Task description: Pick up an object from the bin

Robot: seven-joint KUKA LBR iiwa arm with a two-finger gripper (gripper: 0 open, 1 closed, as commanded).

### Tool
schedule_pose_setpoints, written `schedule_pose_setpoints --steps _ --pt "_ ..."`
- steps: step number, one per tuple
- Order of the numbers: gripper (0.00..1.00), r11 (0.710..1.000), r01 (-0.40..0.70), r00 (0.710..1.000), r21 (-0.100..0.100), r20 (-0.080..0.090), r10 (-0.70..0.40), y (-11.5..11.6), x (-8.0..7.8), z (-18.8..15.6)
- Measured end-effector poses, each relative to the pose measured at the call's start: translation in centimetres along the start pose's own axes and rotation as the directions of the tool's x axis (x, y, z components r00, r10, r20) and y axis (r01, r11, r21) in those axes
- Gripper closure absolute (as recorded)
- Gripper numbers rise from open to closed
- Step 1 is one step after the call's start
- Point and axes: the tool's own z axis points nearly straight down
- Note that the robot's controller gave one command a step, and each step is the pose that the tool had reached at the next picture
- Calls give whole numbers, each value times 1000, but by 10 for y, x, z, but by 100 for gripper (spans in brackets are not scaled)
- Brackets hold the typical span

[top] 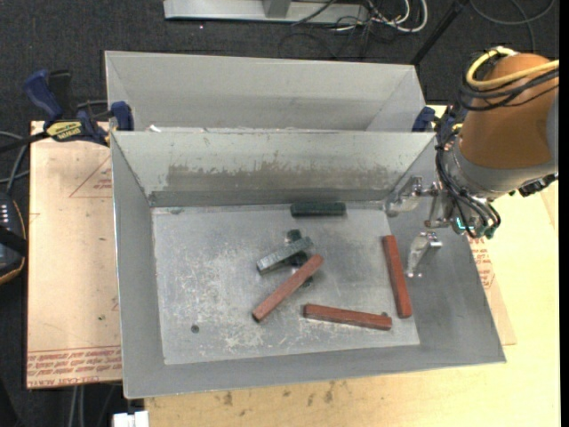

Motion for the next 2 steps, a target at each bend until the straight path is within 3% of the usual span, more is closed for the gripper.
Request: schedule_pose_setpoints --steps 1,2 --pt "0 1000 2 1000 1 7 -2 0 -2 -4" --pt "0 997 78 997 3 13 -78 3 6 30"
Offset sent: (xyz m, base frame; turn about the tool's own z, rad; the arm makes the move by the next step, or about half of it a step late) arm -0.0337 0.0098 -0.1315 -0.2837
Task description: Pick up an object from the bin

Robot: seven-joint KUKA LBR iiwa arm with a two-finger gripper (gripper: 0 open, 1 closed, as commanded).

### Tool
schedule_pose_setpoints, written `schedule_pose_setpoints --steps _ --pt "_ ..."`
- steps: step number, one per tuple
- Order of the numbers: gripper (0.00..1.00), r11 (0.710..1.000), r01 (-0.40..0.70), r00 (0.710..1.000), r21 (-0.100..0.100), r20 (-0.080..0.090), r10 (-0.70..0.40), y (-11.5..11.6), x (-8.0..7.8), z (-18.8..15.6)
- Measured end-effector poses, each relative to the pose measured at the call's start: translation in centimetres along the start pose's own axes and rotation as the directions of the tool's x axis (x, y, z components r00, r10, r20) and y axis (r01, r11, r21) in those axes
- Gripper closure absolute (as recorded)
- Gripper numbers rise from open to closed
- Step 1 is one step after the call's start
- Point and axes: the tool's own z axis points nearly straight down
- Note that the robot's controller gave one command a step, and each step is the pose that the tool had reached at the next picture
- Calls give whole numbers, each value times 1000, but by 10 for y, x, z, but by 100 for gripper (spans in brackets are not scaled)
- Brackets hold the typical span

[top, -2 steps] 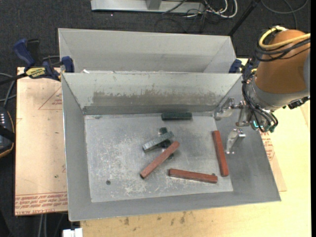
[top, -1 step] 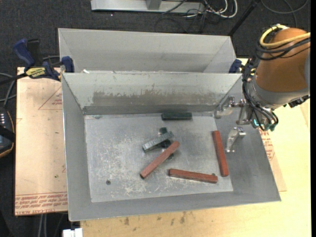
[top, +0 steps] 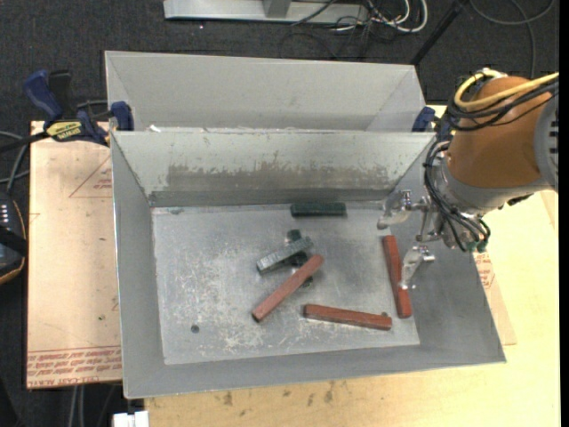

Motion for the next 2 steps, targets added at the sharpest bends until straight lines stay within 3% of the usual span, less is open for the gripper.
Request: schedule_pose_setpoints --steps 1,2 --pt "100 983 184 983 6 5 -184 29 43 89" --pt "0 983 184 983 8 26 -184 31 39 90"
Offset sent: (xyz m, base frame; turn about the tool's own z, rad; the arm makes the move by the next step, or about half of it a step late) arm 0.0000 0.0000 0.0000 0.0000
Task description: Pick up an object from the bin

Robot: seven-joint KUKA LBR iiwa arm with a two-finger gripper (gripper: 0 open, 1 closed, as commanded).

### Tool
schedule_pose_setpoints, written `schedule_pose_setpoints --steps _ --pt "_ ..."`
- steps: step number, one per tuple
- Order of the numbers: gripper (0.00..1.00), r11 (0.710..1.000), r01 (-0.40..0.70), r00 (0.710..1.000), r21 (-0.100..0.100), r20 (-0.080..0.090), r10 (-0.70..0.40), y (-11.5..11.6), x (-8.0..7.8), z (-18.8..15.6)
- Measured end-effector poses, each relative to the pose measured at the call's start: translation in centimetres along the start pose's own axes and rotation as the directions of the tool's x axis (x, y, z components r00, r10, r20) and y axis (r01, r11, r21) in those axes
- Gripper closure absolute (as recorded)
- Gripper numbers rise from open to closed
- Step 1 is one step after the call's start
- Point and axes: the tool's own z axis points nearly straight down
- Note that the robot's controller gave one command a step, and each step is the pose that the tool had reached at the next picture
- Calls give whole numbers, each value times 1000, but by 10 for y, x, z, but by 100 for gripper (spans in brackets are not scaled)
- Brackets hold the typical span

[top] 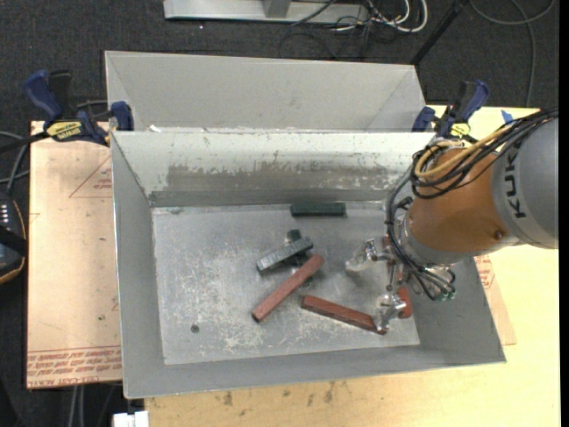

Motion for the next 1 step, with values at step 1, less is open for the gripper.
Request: schedule_pose_setpoints --steps 1 --pt "0 1000 1 1000 0 -1 -1 0 0 0"
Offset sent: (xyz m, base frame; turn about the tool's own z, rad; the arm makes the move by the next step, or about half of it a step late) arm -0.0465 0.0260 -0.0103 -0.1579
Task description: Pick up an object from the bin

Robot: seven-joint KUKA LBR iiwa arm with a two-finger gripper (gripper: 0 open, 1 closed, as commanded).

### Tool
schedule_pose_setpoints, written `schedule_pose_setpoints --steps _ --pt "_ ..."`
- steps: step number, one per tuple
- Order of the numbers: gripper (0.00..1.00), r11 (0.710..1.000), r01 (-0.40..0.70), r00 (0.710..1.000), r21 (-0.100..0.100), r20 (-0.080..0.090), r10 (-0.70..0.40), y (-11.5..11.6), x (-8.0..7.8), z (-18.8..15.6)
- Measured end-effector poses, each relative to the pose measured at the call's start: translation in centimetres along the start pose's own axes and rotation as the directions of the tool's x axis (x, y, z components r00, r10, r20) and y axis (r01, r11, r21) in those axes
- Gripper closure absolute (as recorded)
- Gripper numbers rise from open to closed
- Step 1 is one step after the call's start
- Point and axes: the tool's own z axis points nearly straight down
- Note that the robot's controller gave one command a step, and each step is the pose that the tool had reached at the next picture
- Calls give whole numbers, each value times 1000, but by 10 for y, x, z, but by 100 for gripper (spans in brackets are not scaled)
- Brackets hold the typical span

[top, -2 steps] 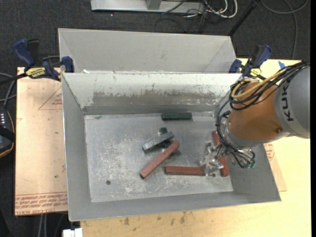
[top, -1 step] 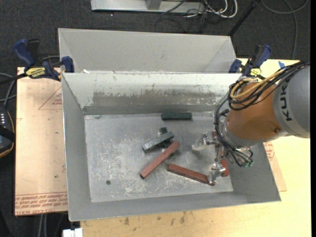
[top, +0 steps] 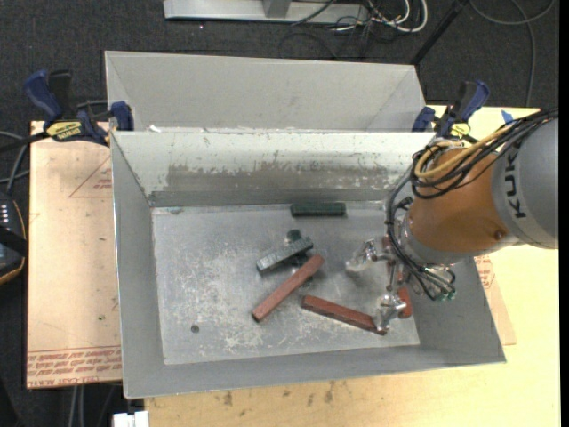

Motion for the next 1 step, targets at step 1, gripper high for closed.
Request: schedule_pose_setpoints --steps 1 --pt "100 988 151 988 5 -15 -151 28 31 -3"
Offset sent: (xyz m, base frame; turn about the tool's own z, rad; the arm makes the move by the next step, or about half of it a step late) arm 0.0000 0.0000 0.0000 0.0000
